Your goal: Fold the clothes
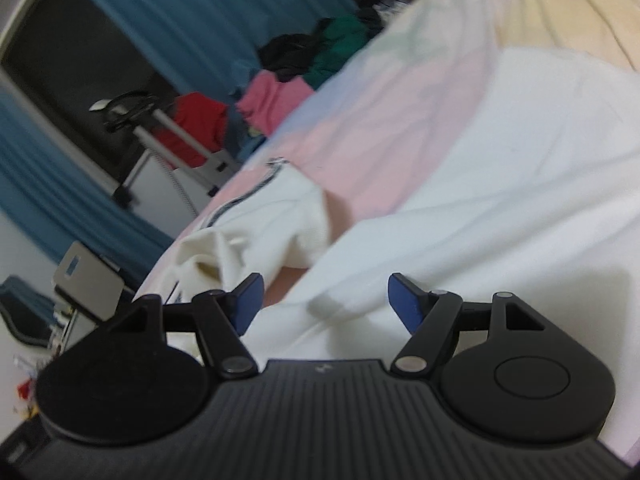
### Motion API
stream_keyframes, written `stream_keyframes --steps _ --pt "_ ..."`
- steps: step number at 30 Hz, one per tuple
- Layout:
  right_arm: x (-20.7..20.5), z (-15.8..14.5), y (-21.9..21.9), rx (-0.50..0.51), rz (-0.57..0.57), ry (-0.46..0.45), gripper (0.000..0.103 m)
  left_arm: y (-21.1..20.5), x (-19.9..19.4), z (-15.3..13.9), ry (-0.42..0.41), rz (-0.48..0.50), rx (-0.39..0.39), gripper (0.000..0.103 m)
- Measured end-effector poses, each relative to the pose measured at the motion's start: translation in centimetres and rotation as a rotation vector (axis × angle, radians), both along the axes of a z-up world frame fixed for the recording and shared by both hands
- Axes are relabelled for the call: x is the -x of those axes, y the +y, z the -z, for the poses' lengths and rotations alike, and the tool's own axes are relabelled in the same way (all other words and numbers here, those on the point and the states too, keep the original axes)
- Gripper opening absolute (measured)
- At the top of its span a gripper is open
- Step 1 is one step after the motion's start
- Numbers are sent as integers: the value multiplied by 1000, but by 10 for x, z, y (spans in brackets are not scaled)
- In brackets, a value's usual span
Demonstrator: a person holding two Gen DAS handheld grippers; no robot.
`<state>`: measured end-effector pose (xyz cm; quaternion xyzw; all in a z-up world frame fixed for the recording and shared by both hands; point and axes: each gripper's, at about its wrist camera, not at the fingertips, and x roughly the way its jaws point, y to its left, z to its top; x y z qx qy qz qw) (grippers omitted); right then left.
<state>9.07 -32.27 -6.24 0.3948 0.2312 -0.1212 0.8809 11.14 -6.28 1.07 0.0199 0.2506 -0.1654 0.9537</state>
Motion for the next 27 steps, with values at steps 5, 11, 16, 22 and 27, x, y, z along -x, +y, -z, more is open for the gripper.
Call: stream_keyframes --steps 5,11,16,22,27 --pt "3 -12 19 109 -54 -14 72 38 38 -12 -32 -92 64 82" --pt "10 -11 34 119 -114 -11 72 64 54 -2 -59 -132 128 103" --pt "11 -9 41 139 -116 -9 72 72 60 7 -34 -145 112 103" --pt "9 -10 57 192 -140 -4 72 77 62 10 -34 -159 112 103" --pt "3 -4 67 186 -173 8 72 79 57 17 4 -160 137 103"
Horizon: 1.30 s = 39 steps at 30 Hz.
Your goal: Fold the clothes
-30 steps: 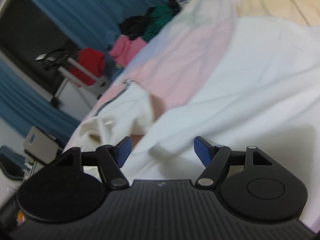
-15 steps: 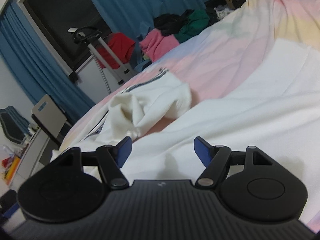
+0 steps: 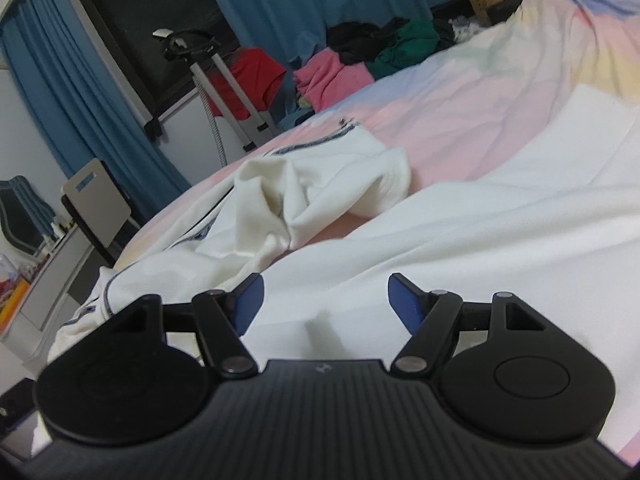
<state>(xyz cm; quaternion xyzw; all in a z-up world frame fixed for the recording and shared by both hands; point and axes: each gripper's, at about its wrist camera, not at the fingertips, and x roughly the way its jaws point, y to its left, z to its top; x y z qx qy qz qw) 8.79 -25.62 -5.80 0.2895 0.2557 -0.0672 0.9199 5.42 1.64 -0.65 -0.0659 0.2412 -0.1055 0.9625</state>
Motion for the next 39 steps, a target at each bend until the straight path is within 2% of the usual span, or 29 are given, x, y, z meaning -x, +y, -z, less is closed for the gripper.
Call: stream_keyframes --steps 3,7,10,15,19,25,26,27,28,29,31,32,36,37,39 --pt "-2 1 2 -28 -19 -2 72 -2 -2 5 14 -10 -8 103" --pt "-2 3 -4 -113 -37 -14 72 -3 -8 10 34 -33 -7 103" --pt "-16 6 -17 -231 -36 -9 72 2 -13 15 66 -48 22 103" --pt "-61 20 -39 -414 1 30 72 9 -25 28 111 -68 54 103" --pt "-103 39 -52 -530 75 44 72 15 -37 38 132 -88 82 103" --pt "-160 55 -73 -613 259 19 70 25 -54 52 133 -126 96 103" --pt "-168 52 -76 -609 283 17 58 26 -56 53 122 -130 93 103" --pt "-177 45 -76 -556 300 28 49 27 -58 55 116 -132 91 103" --pt "-188 32 -76 -471 307 49 24 27 -61 57 113 -132 91 103" --pt "-200 17 -76 -378 300 80 8 28 -64 58 115 -130 94 103" --pt "-222 -17 -81 -228 285 103 8 29 -69 61 120 -128 107 103" --pt "-229 -39 -87 -185 284 76 8 30 -71 62 119 -129 112 103" --pt "-223 -136 -111 51 325 -193 8 31 -72 63 109 -124 119 103" --pt "-216 -149 -120 104 350 -240 8 30 -72 63 108 -121 118 103" --pt "-200 -149 -151 137 420 -226 8 29 -72 62 112 -114 119 103"
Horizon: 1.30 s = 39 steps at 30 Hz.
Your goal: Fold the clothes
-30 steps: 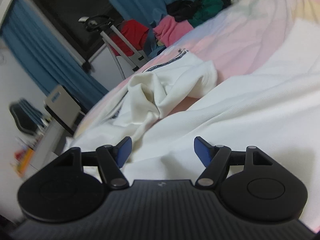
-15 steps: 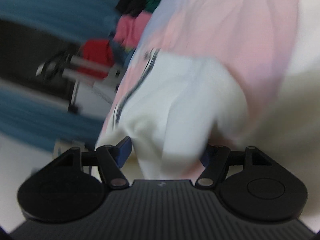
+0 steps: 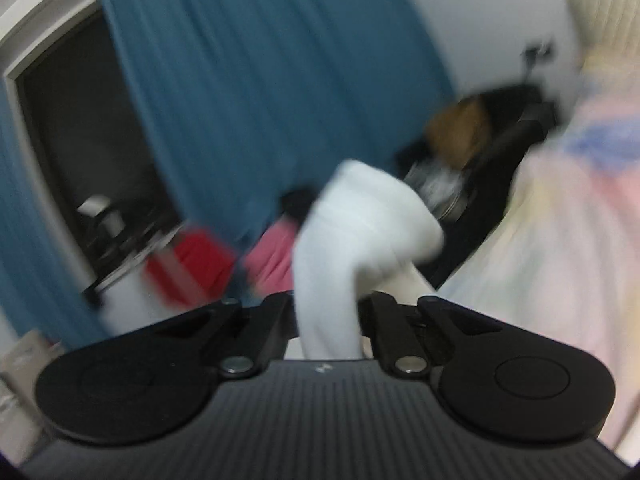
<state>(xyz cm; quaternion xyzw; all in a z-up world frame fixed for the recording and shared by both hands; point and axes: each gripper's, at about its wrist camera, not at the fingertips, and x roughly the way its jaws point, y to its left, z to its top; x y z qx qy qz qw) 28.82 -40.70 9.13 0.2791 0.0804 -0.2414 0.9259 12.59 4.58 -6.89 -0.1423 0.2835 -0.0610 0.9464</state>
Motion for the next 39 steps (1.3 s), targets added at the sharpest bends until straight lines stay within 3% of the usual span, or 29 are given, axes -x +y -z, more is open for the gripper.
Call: stream_keyframes --steps 2,6,10,13,16,19,22,24,28,30,35,39 --pt "16 5 -31 12 68 23 8 -1 2 0 -2 9 -9 103" --pt "54 80 -85 -73 135 151 8 -3 5 -1 -14 18 -39 103" --pt "79 163 -109 -210 173 237 8 -6 5 0 -9 10 -70 103" --pt "87 190 -110 -219 147 236 8 -7 5 -1 -11 14 -84 103" --pt "81 175 -112 -198 115 223 8 -6 3 -2 -23 9 -101 103" --pt "85 144 -114 -114 60 142 8 -6 2 -4 -24 5 -107 103" --pt "84 130 -113 -39 11 150 8 -6 4 -6 -32 6 -109 103" --pt "86 138 -117 -25 15 174 8 -7 6 -7 -38 18 -117 103" --pt "92 183 -123 -105 49 268 10 -12 7 -8 -51 50 -153 103" --pt "91 196 -121 -119 49 282 15 -14 7 -9 -58 64 -171 103" --pt "99 173 -103 -86 11 306 55 -18 5 -7 -43 82 -170 103" --pt "124 150 -73 -94 11 268 59 -18 5 -8 -19 82 -143 103"
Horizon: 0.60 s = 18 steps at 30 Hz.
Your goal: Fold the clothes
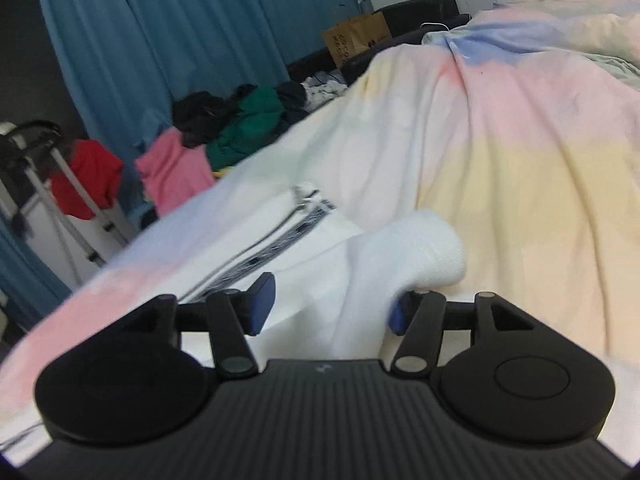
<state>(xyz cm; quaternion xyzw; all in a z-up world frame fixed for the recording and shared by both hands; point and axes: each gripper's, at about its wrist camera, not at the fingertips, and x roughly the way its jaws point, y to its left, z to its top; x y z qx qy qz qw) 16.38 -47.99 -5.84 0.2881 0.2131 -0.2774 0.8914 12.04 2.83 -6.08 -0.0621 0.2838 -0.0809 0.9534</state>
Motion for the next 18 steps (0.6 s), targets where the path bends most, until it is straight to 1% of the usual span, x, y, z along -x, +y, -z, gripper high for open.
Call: stream_keyframes --steps 3,6,7,9,10,12,13,14,16,18 --pt "12 -7 23 -24 23 5 60 2 3 -2 9 -3 21 103" --pt "16 -4 43 -129 112 58 60 7 7 -3 23 -12 58 103" --pt "16 -1 46 -180 126 61 60 9 8 -3 29 -12 69 103" --pt "9 6 47 -267 96 56 60 9 9 -2 40 -12 82 103" --pt "4 9 47 -277 91 64 59 9 9 -2 42 -12 80 103" --pt "0 17 48 -248 124 86 59 9 8 -2 38 -15 71 103" --pt "-2 22 46 -221 135 88 55 8 7 -1 38 -16 66 103" --pt "-2 26 43 -190 133 95 38 8 7 0 40 -19 62 103" --pt "-4 35 38 -129 129 110 13 7 4 4 49 -27 56 103" --pt "-1 41 31 -102 125 104 12 5 0 8 58 -37 37 103"
